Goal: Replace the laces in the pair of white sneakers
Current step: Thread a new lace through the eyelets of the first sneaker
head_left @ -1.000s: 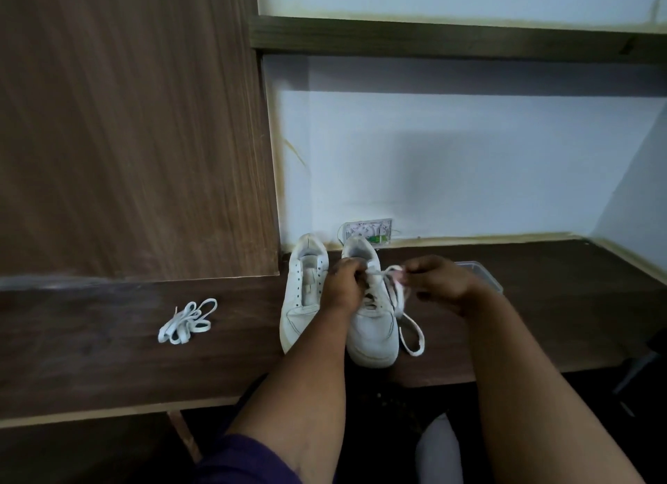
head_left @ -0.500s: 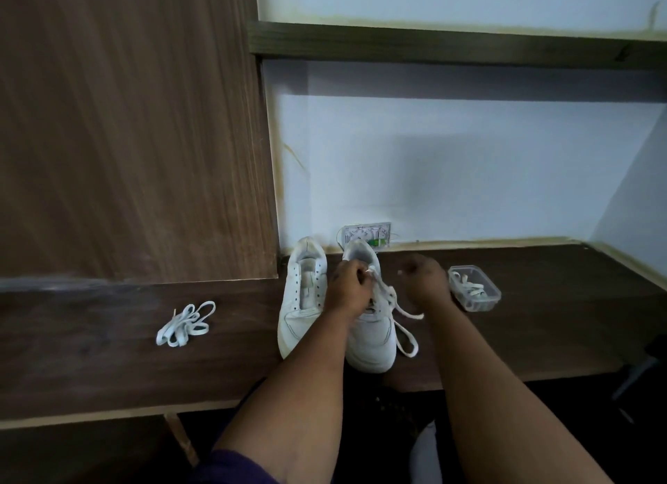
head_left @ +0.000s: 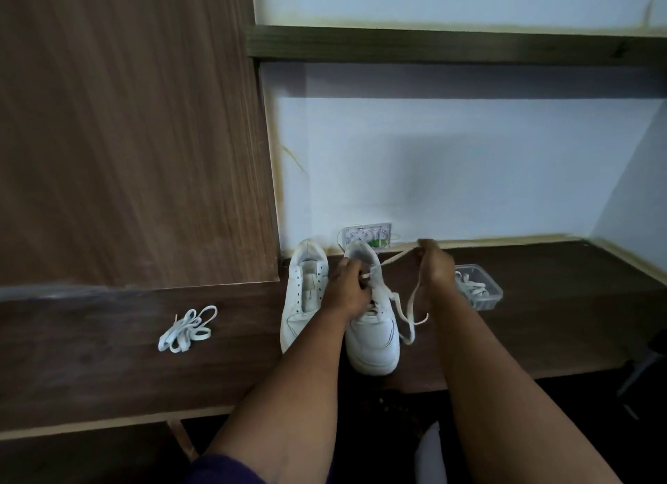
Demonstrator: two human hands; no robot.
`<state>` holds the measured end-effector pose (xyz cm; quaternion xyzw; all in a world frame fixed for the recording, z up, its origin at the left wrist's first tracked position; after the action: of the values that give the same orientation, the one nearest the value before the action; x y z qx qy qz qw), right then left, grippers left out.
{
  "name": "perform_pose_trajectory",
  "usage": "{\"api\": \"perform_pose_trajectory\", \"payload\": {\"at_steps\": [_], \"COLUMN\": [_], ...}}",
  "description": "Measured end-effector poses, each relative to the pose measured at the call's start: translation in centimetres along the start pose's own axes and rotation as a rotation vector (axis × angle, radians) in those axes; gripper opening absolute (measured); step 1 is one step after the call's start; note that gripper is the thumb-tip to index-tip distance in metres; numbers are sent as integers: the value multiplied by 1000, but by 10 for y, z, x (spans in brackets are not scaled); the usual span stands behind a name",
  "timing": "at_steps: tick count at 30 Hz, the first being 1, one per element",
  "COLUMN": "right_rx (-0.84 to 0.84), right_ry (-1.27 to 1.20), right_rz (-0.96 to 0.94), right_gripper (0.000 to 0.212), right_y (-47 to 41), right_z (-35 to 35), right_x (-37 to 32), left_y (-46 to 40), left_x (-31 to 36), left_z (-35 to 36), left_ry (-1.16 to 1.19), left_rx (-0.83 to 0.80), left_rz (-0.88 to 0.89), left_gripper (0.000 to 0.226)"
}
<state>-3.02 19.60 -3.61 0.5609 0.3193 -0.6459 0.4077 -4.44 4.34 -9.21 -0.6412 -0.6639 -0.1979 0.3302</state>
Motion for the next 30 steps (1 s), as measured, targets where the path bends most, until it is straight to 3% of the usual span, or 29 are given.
{"api": "perform_pose_trajectory", "payload": {"at_steps": [2, 4, 7, 9, 13, 16, 19, 22, 24, 25, 27, 30], "right_rx": [135, 184, -17, -220, -450, -522, -396, -78, 179, 260, 288, 125], "right_ry": [97, 437, 907, 1054, 1071, 1113, 1001, 562, 353, 311, 356, 560], "right_rz": [-157, -264, -267, -345, -496, -506, -451, -334, -276, -268, -296, -392], "right_gripper": [28, 37, 54, 51, 42, 36, 42, 47, 47, 46, 41, 31], "right_y": [-3, -4, -3, 0, 11, 17, 9, 0, -8, -11, -14, -14], "right_z": [-12, -21, -16, -5, 16, 27, 27, 13, -8, -18, -30, -30], "right_x": [-7, -4, 21, 35, 47, 53, 48, 30, 18, 15, 15, 22], "left_y": [-2, 0, 9, 16, 30, 46, 55, 54, 51, 49, 41, 34], "left_x": [6, 21, 53, 70, 79, 79, 68, 49, 38, 34, 24, 5], "left_z": [-2, -14, -48, -78, -136, -173, -193, -206, -211, -211, -202, -157], "left_ry": [5, 158, 548, 805, 1211, 1392, 1529, 1702, 1620, 1465, 841, -145], "left_rx": [43, 97, 167, 211, 216, 233, 209, 135, 135, 137, 72, -469], "left_rz": [-24, -70, -82, -62, -20, 62, 70, 30, -26, -76, -190, -346], "left_gripper": [34, 24, 12, 23, 32, 14, 3, 25, 33, 32, 25, 36]}}
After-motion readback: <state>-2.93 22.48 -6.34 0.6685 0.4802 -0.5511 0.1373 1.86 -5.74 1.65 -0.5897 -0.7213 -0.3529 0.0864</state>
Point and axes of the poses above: each hand's wrist, its own y-axis away from the middle knuckle, its own z-axis out of the palm, x = y × z, the point moved 3 cm from there along -y, towards the middle knuckle, and after that the axes turned 10 degrees about -z, right-handed, at the moved point
